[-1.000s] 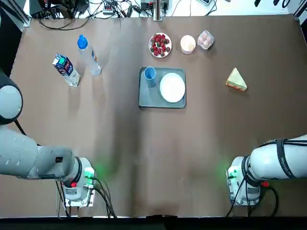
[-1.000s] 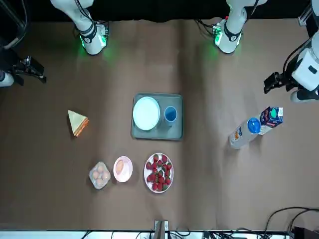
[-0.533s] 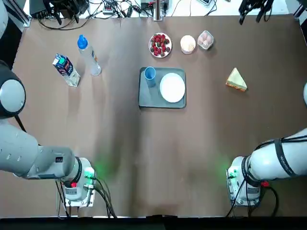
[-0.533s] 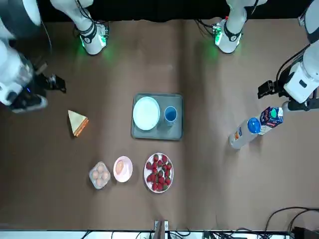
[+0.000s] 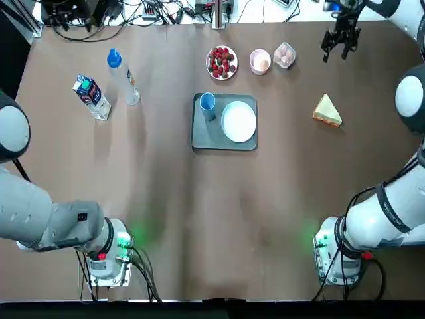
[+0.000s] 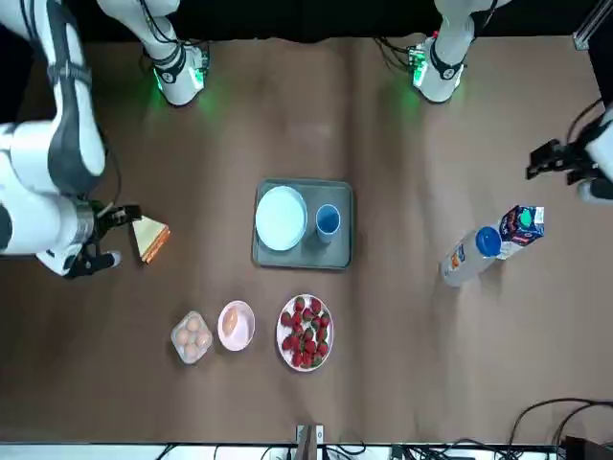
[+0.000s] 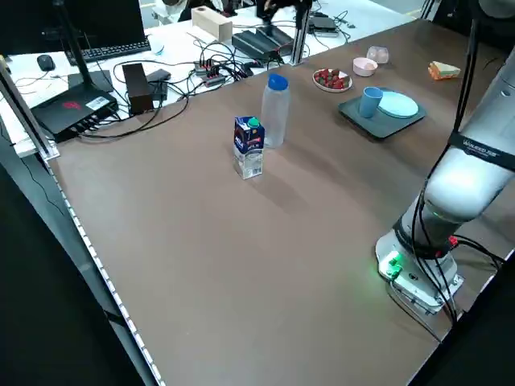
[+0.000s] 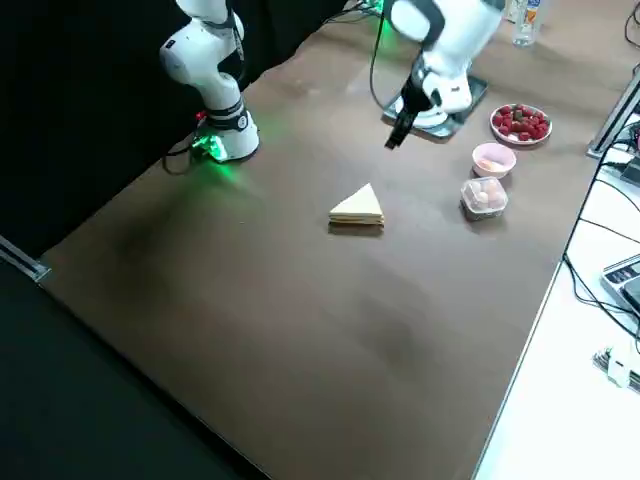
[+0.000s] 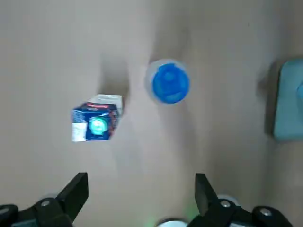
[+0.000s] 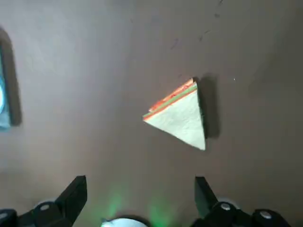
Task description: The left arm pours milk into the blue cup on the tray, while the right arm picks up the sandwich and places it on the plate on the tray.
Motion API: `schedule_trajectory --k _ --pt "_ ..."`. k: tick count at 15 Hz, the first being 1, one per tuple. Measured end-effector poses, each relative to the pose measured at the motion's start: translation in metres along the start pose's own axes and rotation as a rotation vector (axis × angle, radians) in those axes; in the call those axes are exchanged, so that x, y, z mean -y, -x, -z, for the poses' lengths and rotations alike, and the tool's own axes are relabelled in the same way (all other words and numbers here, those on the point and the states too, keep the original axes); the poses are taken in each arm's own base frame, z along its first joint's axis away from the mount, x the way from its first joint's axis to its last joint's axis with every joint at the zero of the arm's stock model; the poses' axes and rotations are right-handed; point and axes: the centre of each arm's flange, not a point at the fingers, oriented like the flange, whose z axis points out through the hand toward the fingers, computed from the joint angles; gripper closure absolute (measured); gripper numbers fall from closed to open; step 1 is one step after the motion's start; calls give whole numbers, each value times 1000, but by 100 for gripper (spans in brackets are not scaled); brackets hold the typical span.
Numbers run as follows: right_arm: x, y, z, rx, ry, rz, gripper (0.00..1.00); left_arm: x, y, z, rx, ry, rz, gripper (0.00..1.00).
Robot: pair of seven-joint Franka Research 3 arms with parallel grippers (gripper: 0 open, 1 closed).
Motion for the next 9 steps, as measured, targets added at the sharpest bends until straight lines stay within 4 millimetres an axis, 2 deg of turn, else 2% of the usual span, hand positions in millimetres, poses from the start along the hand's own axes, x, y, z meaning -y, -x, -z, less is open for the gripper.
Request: schedule_trajectory --k 1,4,6,9 --pt "-42 -9 -33 30 -59 98 0 43 10 1 -4 11 -111 1" --pt "-101 -22 -82 -4 -170 187 0 101 26 -3 -34 80 -234 1" --pt "-117 -33 -107 -17 -187 205 0 137 37 -10 -50 112 -318 1" --pt "-123 -47 -141 -7 -197 292 0 182 44 -39 -56 171 -450 1"
